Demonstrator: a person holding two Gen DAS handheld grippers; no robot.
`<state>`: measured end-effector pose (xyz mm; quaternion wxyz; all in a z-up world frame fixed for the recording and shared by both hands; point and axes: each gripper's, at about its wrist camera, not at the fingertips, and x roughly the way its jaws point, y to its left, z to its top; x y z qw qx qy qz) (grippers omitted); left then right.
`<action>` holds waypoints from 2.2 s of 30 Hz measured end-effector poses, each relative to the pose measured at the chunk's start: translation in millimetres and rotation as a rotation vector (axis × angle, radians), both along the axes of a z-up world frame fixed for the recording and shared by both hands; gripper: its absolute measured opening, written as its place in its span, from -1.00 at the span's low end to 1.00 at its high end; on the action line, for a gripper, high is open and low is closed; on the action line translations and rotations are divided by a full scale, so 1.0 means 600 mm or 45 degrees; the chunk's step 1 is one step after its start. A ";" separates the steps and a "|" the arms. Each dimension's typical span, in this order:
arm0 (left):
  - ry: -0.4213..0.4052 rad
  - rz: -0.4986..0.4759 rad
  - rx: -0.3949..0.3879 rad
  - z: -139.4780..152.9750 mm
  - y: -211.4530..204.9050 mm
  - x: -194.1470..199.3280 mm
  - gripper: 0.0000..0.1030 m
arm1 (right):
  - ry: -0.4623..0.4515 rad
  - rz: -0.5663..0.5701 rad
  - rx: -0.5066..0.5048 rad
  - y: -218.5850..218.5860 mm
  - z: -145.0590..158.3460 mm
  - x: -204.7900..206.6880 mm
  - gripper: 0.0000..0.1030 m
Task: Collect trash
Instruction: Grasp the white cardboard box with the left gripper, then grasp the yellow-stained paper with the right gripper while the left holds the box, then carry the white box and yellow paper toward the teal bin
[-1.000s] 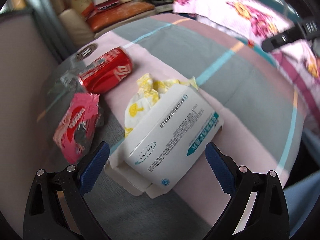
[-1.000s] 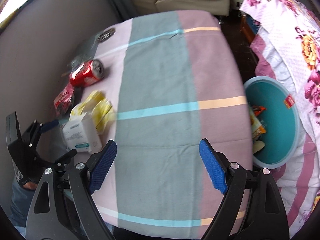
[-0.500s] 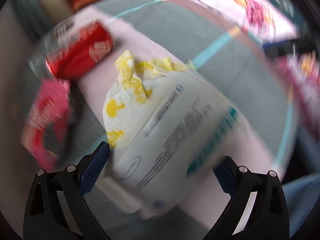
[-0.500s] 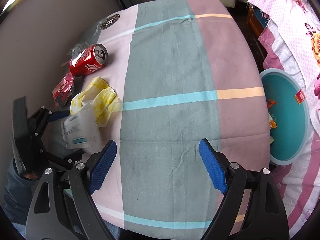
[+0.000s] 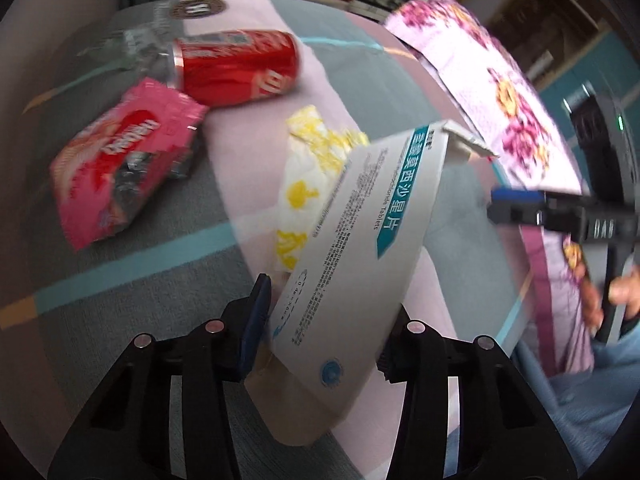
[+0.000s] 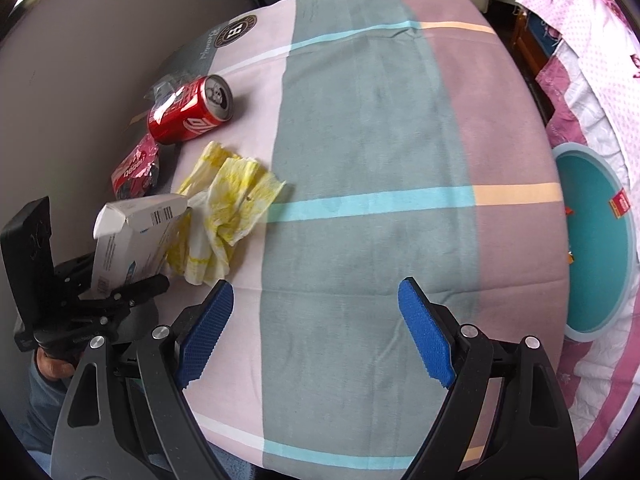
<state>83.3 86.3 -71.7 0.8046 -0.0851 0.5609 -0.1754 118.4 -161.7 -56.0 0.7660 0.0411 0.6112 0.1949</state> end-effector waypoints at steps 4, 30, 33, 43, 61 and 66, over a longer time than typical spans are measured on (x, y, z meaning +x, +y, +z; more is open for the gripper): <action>-0.032 0.028 0.032 0.018 0.000 0.010 -0.08 | 0.001 0.009 0.002 0.007 -0.001 -0.002 0.57; 0.006 0.328 -0.030 -0.001 0.101 -0.037 -0.59 | 0.068 0.129 0.109 0.168 -0.028 0.059 0.57; 0.017 0.328 -0.033 -0.009 0.096 -0.035 -0.58 | 0.045 0.134 0.092 0.190 -0.033 0.064 0.57; 0.009 0.319 -0.037 -0.019 0.085 -0.025 -0.55 | 0.026 0.110 0.119 0.200 -0.049 0.092 -0.50; -0.033 0.331 0.041 0.005 0.044 -0.039 -0.57 | -0.182 0.070 0.216 0.116 0.049 0.065 -0.86; -0.083 0.344 0.019 0.048 0.034 -0.047 -0.57 | -0.234 0.003 0.237 0.058 0.074 0.052 -0.86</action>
